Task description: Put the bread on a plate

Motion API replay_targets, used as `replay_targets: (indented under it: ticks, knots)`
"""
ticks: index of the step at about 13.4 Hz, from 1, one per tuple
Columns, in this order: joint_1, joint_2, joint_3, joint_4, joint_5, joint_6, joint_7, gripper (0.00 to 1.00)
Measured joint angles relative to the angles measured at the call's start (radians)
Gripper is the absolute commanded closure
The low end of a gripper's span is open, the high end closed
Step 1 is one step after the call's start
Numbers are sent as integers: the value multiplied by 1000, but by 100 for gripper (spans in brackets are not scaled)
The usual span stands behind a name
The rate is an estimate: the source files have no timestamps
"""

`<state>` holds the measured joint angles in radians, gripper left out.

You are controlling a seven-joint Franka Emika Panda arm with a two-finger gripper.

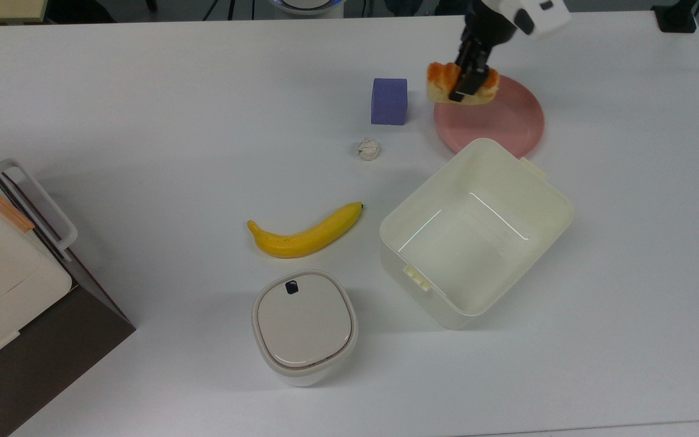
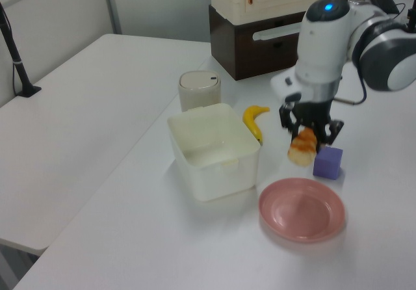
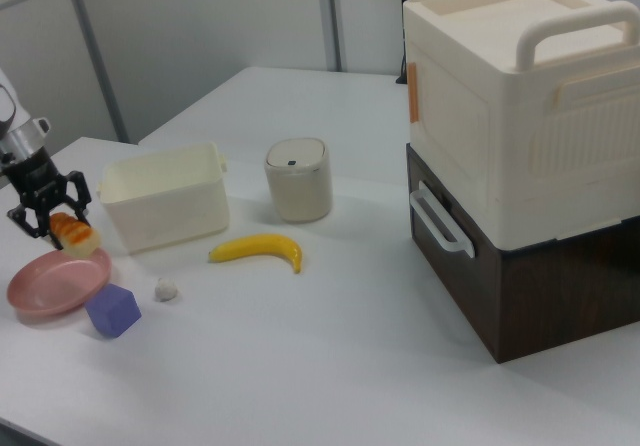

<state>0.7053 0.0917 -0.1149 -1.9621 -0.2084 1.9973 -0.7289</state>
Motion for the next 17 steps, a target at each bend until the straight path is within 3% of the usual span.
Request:
replay_targets:
  ticks: [1,2,6,11,14,17]
  knots:
    - [19,31,0,17,7,0,14,2]
    - [48,79,0,43,9,0,44,0]
    - [79,148,-2,106,9,0,129,0]
    - [56,78,-20,138,19,-81,209,0]
    - [-53,-18,-32,143,63,-194,291,0]
    - [-190,-59,-40,143,72,-241,464,0]
